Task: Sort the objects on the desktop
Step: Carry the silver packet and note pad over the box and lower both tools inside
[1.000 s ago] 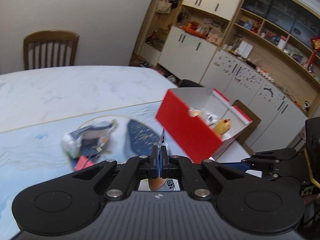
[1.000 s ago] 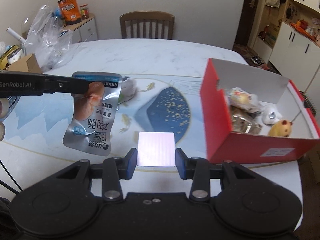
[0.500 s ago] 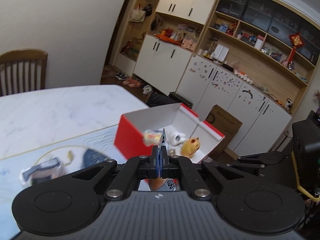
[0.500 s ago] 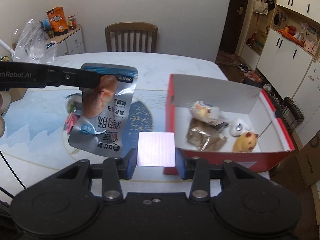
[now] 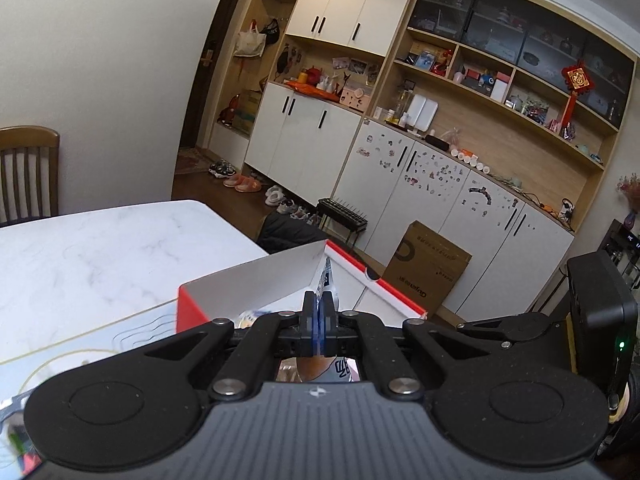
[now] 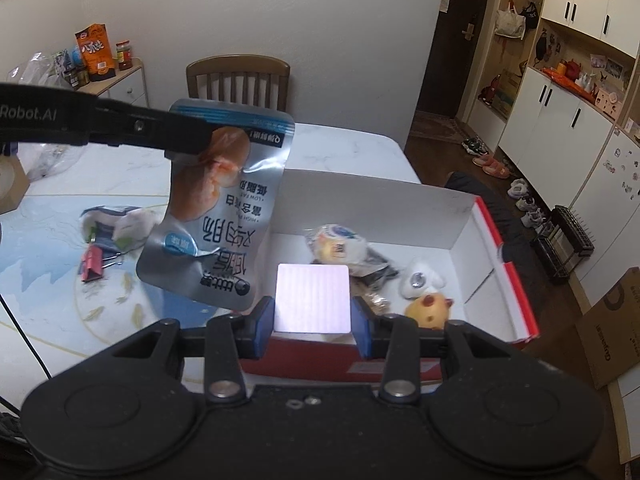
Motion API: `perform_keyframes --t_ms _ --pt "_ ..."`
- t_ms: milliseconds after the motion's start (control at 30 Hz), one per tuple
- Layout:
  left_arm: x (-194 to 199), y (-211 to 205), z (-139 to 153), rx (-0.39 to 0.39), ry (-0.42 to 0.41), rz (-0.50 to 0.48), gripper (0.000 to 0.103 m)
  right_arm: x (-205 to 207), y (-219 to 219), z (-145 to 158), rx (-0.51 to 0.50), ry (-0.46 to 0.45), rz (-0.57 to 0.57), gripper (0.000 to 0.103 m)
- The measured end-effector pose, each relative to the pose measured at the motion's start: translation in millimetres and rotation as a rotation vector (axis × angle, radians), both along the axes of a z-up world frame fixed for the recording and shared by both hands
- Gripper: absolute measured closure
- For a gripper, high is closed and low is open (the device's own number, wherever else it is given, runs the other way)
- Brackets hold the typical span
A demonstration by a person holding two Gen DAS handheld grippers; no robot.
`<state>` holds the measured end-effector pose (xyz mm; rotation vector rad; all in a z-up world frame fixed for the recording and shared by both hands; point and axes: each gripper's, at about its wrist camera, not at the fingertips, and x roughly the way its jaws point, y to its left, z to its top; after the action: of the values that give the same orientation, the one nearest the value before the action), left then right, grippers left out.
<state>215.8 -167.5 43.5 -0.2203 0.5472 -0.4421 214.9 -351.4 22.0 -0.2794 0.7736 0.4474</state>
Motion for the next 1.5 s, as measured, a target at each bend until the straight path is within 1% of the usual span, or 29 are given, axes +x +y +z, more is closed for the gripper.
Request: perform_keyframes --t_ms 367,567,733,1000,1200,1500 --pt "44 -34 -14 -0.013 0.066 -0.012 0.103 50 -44 -1 -0.026 -0.014 -0.032 0.063" --pt "64 -54 -21 -0.015 0.087 -0.027 0.103 73 -57 -5 -0.047 -0.016 -0.035 0.063" --pt "77 -67 -31 0.004 0.105 -0.028 0.103 96 -66 -12 -0.059 -0.009 -0.035 0.063" --pt "100 -77 -54 0.019 0.163 0.005 0.103 136 -70 -29 -0.052 0.046 -0.031 0.063" --pt "113 -88 -70 0.068 0.177 0.002 0.103 168 -66 -44 -0.042 0.1 -0.029 0.063" --pt "127 -99 -91 0.133 0.228 -0.025 0.103 196 -53 -68 -0.069 0.153 -0.016 0.063"
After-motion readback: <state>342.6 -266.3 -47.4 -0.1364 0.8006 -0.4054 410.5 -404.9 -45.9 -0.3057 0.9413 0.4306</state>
